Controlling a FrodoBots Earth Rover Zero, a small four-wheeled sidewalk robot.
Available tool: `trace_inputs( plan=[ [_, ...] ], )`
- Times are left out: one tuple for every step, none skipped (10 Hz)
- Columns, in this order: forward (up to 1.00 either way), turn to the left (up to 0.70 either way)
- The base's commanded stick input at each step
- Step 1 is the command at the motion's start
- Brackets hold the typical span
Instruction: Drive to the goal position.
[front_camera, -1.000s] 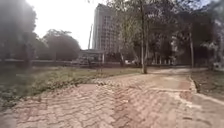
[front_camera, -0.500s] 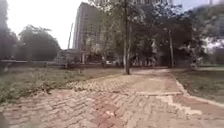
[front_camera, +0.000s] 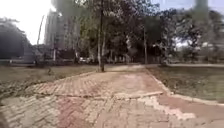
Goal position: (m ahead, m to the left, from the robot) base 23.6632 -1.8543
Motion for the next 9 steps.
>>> trace_inputs(
  plan=[
    [0.85, 0.0],
    [0.85, 0.0],
    [0.85, 0.0],
    [0.85, 0.0],
    [0.85, 0.0],
    [0.85, 0.16],
    [0.85, 0.32],
    [0.85, 0.34],
    [0.85, 0.34]
  ],
)
